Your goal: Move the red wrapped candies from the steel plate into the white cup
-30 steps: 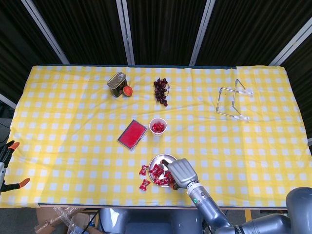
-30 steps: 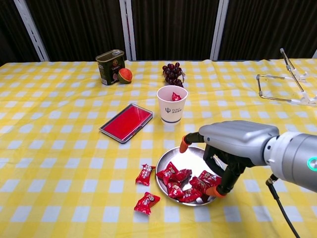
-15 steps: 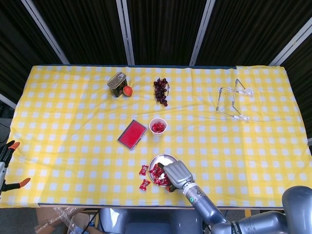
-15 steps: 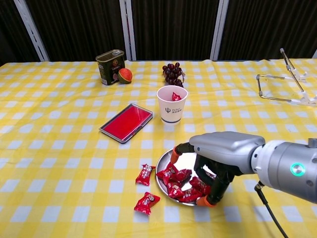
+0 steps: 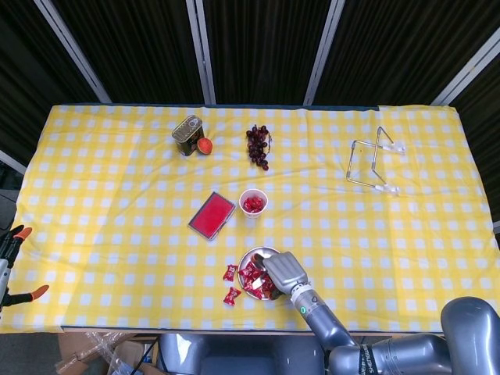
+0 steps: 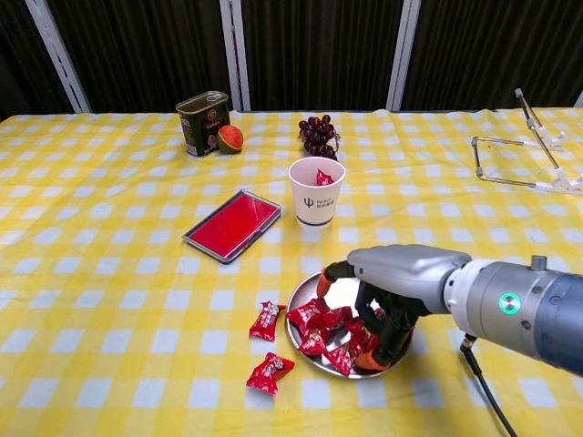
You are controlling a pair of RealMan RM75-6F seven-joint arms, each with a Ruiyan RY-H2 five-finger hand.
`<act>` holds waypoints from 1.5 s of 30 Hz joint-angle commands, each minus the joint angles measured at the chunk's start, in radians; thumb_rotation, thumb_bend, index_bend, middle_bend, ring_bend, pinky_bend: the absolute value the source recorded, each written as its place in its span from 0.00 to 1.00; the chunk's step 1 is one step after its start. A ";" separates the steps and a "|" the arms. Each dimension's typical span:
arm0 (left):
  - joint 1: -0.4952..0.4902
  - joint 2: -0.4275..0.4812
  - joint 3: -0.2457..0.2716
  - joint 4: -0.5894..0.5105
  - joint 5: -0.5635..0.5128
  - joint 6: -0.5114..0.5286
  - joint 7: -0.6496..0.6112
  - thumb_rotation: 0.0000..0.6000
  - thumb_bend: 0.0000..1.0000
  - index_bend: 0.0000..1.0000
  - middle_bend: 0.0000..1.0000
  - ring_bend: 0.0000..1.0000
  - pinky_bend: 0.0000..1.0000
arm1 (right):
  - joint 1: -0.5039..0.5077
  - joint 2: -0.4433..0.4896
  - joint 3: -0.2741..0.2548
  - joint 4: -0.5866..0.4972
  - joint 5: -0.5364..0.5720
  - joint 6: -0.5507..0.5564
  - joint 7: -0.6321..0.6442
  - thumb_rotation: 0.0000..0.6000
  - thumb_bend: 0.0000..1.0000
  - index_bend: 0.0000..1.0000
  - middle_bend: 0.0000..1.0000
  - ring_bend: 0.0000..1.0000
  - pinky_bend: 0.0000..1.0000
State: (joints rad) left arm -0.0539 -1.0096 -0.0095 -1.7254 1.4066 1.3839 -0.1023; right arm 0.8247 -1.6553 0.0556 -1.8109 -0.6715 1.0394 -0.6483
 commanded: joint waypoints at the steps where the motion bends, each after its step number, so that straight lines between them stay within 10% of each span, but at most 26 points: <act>1: 0.000 0.000 0.000 -0.001 -0.001 0.000 0.001 1.00 0.02 0.00 0.00 0.00 0.00 | -0.001 0.000 -0.001 0.003 -0.002 -0.003 0.006 1.00 0.29 0.27 0.74 0.83 1.00; 12: 0.002 -0.002 -0.001 -0.001 -0.001 0.005 0.004 1.00 0.02 0.00 0.00 0.00 0.00 | -0.016 -0.001 -0.003 0.021 -0.041 -0.013 0.055 1.00 0.56 0.57 0.74 0.83 1.00; 45: 0.000 0.000 -0.003 -0.003 -0.003 0.001 -0.007 1.00 0.03 0.00 0.00 0.00 0.00 | 0.035 0.044 0.219 0.017 -0.110 0.049 0.128 1.00 0.62 0.59 0.74 0.84 1.00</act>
State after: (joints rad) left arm -0.0538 -1.0091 -0.0130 -1.7281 1.4032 1.3846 -0.1089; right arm 0.8479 -1.6074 0.2590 -1.8057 -0.7774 1.0875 -0.5254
